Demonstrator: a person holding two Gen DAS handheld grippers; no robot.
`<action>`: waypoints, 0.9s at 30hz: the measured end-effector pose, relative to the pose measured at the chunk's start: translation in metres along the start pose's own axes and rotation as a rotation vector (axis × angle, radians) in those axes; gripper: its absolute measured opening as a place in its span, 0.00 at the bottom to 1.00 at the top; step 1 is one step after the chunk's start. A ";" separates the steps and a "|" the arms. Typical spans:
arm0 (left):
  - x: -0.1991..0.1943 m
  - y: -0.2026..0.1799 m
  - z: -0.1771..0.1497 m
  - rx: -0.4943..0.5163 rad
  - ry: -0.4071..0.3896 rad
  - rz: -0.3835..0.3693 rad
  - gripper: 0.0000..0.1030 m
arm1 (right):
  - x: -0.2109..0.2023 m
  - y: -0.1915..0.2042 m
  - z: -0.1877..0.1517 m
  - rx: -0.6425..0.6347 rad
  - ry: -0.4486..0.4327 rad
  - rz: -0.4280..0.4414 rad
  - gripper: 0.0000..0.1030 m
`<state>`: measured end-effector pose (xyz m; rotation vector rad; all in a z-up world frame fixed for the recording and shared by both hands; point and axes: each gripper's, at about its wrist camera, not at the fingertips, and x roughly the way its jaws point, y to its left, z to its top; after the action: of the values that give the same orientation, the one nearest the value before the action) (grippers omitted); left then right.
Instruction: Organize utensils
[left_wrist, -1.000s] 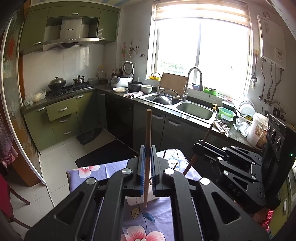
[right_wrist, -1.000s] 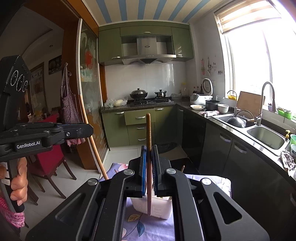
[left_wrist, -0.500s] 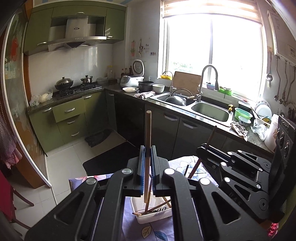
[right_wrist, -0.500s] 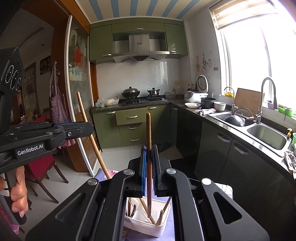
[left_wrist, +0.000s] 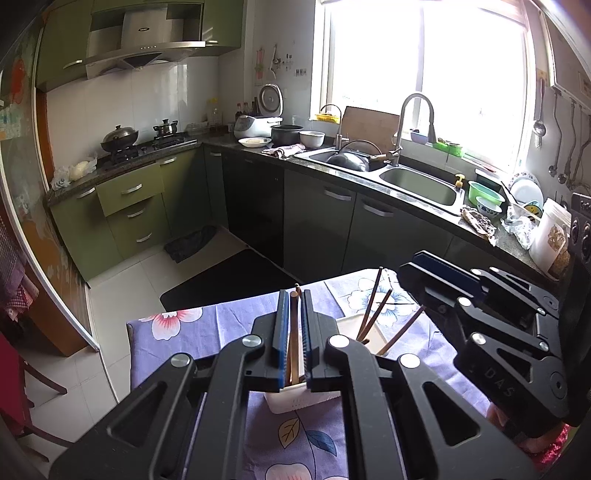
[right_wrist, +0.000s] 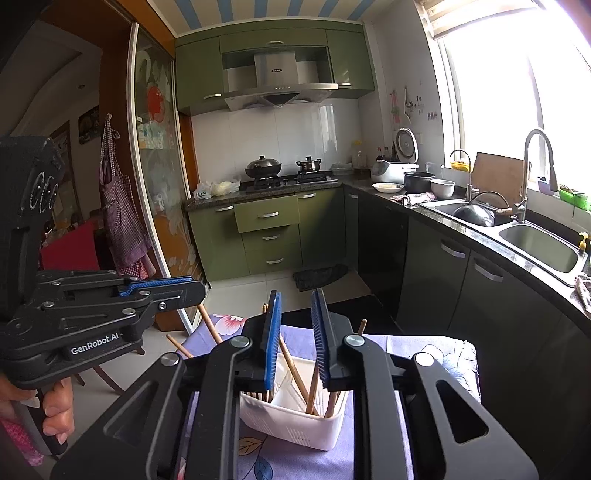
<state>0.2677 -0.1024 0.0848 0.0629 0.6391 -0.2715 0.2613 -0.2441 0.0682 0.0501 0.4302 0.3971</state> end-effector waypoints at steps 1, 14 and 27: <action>-0.005 0.000 -0.003 -0.003 -0.005 -0.001 0.08 | -0.008 0.002 -0.001 -0.001 -0.006 0.001 0.18; -0.073 0.000 -0.110 -0.050 -0.056 0.006 0.49 | -0.109 0.008 -0.124 0.038 0.042 -0.052 0.44; -0.110 -0.004 -0.208 -0.039 -0.125 0.086 0.92 | -0.168 0.011 -0.210 0.093 0.053 -0.066 0.95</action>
<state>0.0611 -0.0519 -0.0157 0.0352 0.5158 -0.1784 0.0297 -0.3066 -0.0548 0.1159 0.5011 0.3137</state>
